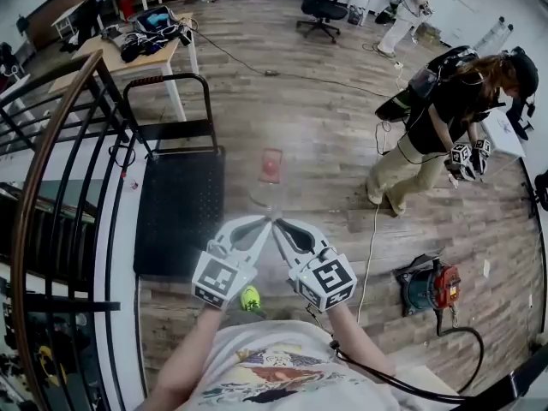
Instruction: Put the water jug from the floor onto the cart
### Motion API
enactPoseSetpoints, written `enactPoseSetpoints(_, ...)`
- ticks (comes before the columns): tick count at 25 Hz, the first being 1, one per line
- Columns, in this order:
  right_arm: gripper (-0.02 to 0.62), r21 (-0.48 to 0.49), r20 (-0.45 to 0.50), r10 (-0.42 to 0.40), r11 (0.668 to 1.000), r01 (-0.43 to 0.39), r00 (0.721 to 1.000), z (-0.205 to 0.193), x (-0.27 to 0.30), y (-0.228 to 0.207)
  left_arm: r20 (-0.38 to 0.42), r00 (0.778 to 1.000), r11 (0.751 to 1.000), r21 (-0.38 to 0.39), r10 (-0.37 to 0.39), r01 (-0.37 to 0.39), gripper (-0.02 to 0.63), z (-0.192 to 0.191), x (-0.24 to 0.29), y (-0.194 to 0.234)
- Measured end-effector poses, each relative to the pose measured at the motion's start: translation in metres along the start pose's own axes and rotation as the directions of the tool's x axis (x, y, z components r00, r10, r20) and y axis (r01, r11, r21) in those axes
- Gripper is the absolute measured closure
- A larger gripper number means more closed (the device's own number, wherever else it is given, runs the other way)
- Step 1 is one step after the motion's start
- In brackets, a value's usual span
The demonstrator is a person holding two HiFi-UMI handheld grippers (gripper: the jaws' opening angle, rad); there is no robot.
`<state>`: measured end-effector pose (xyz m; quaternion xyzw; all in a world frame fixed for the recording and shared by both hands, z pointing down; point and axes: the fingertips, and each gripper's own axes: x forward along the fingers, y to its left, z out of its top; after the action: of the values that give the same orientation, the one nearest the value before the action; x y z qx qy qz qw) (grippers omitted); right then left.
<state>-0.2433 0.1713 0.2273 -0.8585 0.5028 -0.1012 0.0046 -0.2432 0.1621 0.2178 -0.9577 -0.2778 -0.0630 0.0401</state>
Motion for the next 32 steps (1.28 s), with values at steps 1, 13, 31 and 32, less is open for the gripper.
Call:
enactPoseSetpoints(1, 0.571, -0.003, -0.005, 0.001, 1.000, -0.001, 1.000, -0.001, 0.007, -0.001, -0.001, 1.000, 1.000, 0.000, -0.005, 0.005, 0.594, -0.002, 0.001, 0.007)
enactPoseSetpoints(13, 0.571, 0.006, 0.004, -0.035, 0.999, 0.035, 0.999, 0.002, 0.048, -0.054, -0.046, 0.999, 1.000, -0.010, -0.027, 0.027, 0.594, -0.018, 0.050, 0.047)
enactPoseSetpoints(31, 0.571, 0.051, 0.023, 0.044, 0.998, -0.045, 0.999, 0.016, 0.132, -0.238, -0.107, 0.991, 0.997, -0.012, 0.077, -0.079, 0.594, -0.020, 0.227, 0.136)
enactPoseSetpoints(32, 0.571, 0.050, 0.020, 0.051, 0.997, -0.052, 0.998, 0.015, 0.138, -0.247, -0.110, 0.990, 0.996, -0.010, 0.085, -0.087, 0.594, -0.021, 0.236, 0.142)
